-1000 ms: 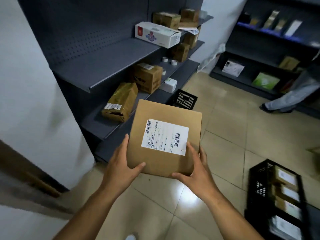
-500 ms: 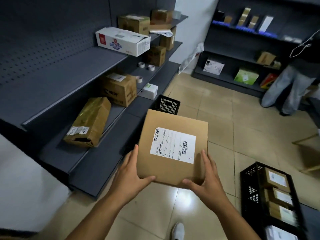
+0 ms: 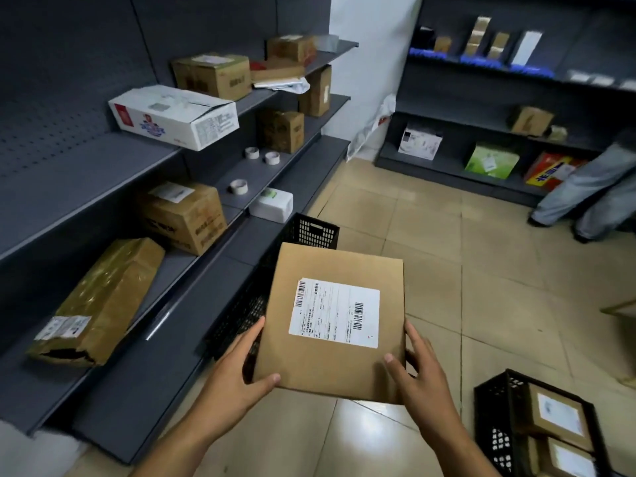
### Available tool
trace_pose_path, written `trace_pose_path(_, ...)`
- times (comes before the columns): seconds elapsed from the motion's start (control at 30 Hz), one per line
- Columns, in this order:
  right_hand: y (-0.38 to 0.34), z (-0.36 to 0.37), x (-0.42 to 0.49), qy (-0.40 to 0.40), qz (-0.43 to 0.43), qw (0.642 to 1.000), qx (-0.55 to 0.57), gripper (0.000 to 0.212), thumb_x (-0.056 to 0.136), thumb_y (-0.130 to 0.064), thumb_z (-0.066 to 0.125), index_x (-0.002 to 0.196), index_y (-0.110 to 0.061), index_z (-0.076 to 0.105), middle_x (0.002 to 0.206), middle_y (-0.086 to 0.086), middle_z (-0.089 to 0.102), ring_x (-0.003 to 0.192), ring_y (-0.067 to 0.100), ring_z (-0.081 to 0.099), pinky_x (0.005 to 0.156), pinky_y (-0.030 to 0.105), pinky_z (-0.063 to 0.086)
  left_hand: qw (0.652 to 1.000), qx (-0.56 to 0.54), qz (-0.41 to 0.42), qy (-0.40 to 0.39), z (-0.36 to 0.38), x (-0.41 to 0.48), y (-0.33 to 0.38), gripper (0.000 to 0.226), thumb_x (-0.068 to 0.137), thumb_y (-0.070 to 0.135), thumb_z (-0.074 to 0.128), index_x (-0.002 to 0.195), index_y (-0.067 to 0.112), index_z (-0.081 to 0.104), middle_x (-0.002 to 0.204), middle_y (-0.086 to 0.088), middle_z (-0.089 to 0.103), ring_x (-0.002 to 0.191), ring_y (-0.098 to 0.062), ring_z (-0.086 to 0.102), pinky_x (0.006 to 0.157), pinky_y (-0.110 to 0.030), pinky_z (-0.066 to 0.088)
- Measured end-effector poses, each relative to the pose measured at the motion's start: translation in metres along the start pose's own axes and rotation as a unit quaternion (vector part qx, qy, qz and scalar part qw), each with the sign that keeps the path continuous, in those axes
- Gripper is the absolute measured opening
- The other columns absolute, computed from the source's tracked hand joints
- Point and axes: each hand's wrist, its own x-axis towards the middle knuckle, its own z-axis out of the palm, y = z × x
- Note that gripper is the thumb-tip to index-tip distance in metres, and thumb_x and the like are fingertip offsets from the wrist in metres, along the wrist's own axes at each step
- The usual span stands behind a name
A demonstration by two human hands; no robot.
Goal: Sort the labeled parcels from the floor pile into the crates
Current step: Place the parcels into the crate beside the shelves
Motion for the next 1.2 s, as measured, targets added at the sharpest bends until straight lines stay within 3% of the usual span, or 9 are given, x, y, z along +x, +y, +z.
trace_pose_path(0.2, 0.003, -0.013, 0.071, 0.005, 0.025, 0.999, 0.028, 0.060, 0.097, -0.015, 0.068, 0.146, -0.042, 0.048, 0.138, -0.031, 0.048, 0.125, 0.002, 0.057, 0.102, 0.041, 0.054, 0.998, -0.043, -0.031, 0.016, 0.027, 0.066, 0.004, 0.092, 0.082, 0.015, 0.083, 0.141, 0.068, 0.035, 0.140, 0.030, 0.053, 0.129, -0.008, 0.055, 0.089, -0.018, 0.054)
trace_pose_path(0.43, -0.011, -0.005, 0.172, 0.015, 0.031, 0.999, 0.029, 0.059, 0.095, -0.030, 0.069, 0.149, -0.041, 0.046, 0.136, -0.038, 0.047, 0.125, 0.000, 0.057, 0.100, 0.032, 0.052, 0.997, -0.057, -0.057, 0.016, 0.033, 0.175, 0.007, 0.093, 0.082, 0.011, 0.082, 0.143, 0.064, 0.036, 0.143, 0.019, 0.054, 0.128, -0.013, 0.054, 0.110, -0.042, 0.045)
trace_pose_path(0.57, -0.030, 0.003, 0.230, 0.018, 0.030, 0.999, 0.012, 0.055, 0.100, -0.018, 0.064, 0.148, -0.039, 0.047, 0.135, -0.034, 0.049, 0.121, -0.004, 0.058, 0.093, 0.020, 0.051, 0.996, -0.073, -0.052, 0.002, 0.019, 0.245, 0.013, 0.090, 0.084, 0.006, 0.079, 0.139, 0.062, 0.036, 0.148, 0.013, 0.050, 0.123, 0.004, 0.049, 0.107, -0.029, 0.037)
trace_pose_path(0.7, -0.045, 0.010, 0.286, 0.032, 0.027, 0.999, 0.005, 0.055, 0.100, -0.014, 0.062, 0.145, -0.042, 0.049, 0.135, -0.033, 0.050, 0.121, -0.004, 0.058, 0.101, 0.027, 0.050, 0.995, -0.086, -0.041, -0.021, 0.011, 0.317, 0.020, 0.097, 0.083, 0.003, 0.080, 0.126, 0.079, 0.038, 0.146, 0.016, 0.049, 0.119, 0.021, 0.046, 0.107, -0.026, 0.035)
trace_pose_path(0.8, -0.050, 0.012, 0.326, 0.041, 0.047, 0.998, 0.014, 0.056, 0.100, -0.015, 0.063, 0.148, -0.040, 0.046, 0.142, -0.027, 0.048, 0.124, 0.000, 0.057, 0.101, 0.032, 0.051, 0.996, -0.080, -0.032, -0.028, 0.010, 0.362, 0.033, 0.093, 0.082, -0.001, 0.079, 0.134, 0.065, 0.037, 0.146, 0.013, 0.049, 0.119, 0.026, 0.041, 0.106, -0.022, 0.034)
trace_pose_path(0.9, -0.051, 0.008, 0.367, 0.056, 0.056, 0.997, 0.019, 0.068, 0.100, -0.017, 0.063, 0.156, -0.037, 0.031, 0.143, -0.021, 0.050, 0.125, 0.003, 0.057, 0.097, 0.031, 0.052, 0.996, -0.087, -0.025, -0.024, 0.013, 0.405, 0.045, 0.091, 0.082, 0.001, 0.080, 0.136, 0.061, 0.038, 0.144, 0.016, 0.050, 0.124, 0.015, 0.044, 0.106, -0.022, 0.034)
trace_pose_path(0.97, -0.046, 0.001, 0.399, 0.064, 0.071, 0.995, 0.022, 0.071, 0.100, -0.018, 0.062, 0.158, -0.037, 0.026, 0.140, -0.019, 0.052, 0.123, 0.006, 0.059, 0.093, 0.028, 0.051, 0.996, -0.079, -0.025, -0.012, 0.023, 0.431, 0.047, 0.091, 0.082, 0.003, 0.080, 0.131, 0.069, 0.041, 0.136, 0.031, 0.051, 0.128, 0.002, 0.049, 0.107, -0.026, 0.035)
trace_pose_path(1.07, -0.034, -0.010, 0.450, 0.066, 0.083, 0.994, 0.003, 0.068, 0.100, -0.017, 0.063, 0.157, -0.034, 0.031, 0.139, -0.016, 0.051, 0.123, 0.010, 0.058, 0.100, 0.034, 0.050, 0.997, -0.075, -0.034, 0.002, 0.048, 0.466, 0.053, 0.094, 0.083, 0.003, 0.079, 0.128, 0.075, 0.041, 0.129, 0.044, 0.050, 0.131, -0.004, 0.051, 0.113, -0.035, 0.039)
trace_pose_path(1.2, -0.023, -0.034, 0.527, 0.024, 0.044, 0.996, -0.070, 0.064, 0.096, -0.013, 0.066, 0.152, -0.030, 0.042, 0.126, -0.026, 0.043, 0.118, 0.000, 0.055, 0.101, 0.025, 0.043, 0.995, -0.075, -0.065, 0.021, 0.095, 0.514, 0.071, 0.092, 0.083, 0.005, 0.079, 0.141, 0.062, 0.035, 0.122, 0.053, 0.049, 0.123, -0.001, 0.057, 0.112, -0.036, 0.043)
